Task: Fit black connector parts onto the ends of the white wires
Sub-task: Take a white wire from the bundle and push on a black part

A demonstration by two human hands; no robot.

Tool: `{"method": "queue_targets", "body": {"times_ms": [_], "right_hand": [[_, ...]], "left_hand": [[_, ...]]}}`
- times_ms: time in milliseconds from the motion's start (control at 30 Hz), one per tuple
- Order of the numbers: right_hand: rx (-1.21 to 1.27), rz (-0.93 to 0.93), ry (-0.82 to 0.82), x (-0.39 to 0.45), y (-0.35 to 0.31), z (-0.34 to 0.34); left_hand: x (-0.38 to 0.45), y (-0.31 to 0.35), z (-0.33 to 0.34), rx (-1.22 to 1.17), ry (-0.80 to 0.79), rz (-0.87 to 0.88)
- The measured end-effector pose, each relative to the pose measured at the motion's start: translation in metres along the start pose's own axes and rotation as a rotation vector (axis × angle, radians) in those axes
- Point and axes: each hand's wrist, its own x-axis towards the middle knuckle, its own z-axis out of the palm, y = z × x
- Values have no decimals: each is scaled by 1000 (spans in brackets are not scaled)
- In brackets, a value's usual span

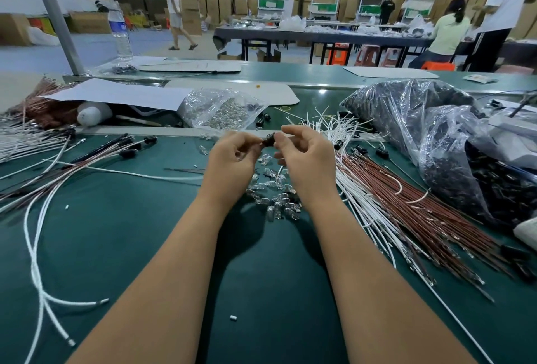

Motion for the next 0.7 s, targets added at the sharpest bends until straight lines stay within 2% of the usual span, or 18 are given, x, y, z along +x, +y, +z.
{"method": "queue_targets", "body": {"times_ms": [67, 200, 267, 500, 700], "right_hand": [[-242, -57, -25, 0, 3, 0], [-825, -182, -302, -3, 12, 5], [-972, -213, -373, -5, 13, 6], [-896, -248, -366, -6, 10, 6], [-316, -155, -111, -1, 0, 4]], "left_hand": [[2, 0, -4, -51, 1, -8], [3, 3, -7, -295, 0, -54], [3, 3, -8, -356, 2, -55], [6, -4, -10, -526, -74, 4], [7, -1, -13, -513, -86, -43]]}}
